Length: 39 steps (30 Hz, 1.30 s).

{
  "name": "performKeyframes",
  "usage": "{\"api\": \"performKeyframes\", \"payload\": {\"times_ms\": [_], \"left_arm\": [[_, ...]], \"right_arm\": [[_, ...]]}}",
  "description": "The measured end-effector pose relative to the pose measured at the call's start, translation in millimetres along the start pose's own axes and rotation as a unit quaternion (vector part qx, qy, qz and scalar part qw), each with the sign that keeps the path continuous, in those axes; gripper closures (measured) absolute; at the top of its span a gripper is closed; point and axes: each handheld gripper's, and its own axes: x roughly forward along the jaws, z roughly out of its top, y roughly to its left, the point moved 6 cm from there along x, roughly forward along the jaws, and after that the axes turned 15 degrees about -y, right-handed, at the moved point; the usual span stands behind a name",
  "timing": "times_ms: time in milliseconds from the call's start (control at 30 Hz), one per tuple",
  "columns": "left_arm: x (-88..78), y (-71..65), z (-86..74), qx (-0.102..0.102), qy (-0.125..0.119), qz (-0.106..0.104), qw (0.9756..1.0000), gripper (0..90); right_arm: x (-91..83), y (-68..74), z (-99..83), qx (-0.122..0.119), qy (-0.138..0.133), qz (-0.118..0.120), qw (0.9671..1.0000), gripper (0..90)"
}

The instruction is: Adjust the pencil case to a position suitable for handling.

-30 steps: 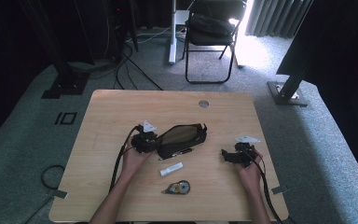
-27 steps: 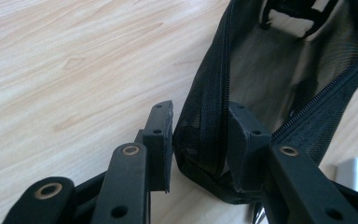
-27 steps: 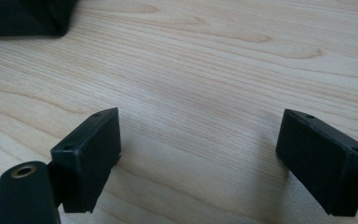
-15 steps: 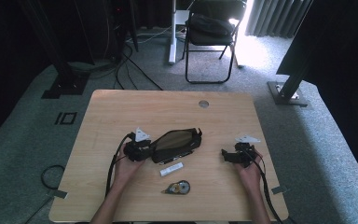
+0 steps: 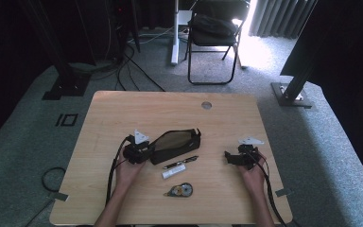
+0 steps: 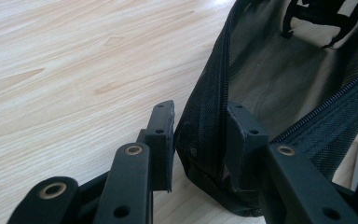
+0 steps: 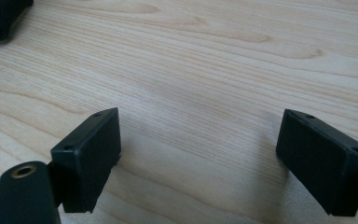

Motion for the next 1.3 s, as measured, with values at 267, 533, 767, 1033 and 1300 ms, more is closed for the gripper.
{"api": "performKeyframes", "payload": {"times_ms": [267,533,767,1033,1300], "left_arm": [[-0.9,7.1,-1.9,-0.013,-0.006,0.036,0.9993,65.8],[-4.4,11.8,-6.4,-0.018,-0.004,0.023,0.9996,52.4],[-12.1,13.4,-4.5,-0.025,-0.011,0.009,0.9996,46.4],[-18.8,8.9,2.1,-0.029,-0.030,-0.005,0.9991,42.9],[-24.2,10.0,5.8,-0.037,-0.040,-0.008,0.9985,38.6]], "right_arm": [[0.0,0.0,0.0,0.000,0.000,0.000,1.0000,13.7],[0.0,0.0,0.0,0.000,0.000,0.000,1.0000,13.7],[0.0,0.2,0.0,0.000,0.000,0.001,1.0000,13.2],[0.0,0.3,-0.1,-0.001,0.001,0.001,1.0000,13.1],[0.0,0.2,-0.1,-0.001,0.001,0.001,1.0000,13.2]]}}
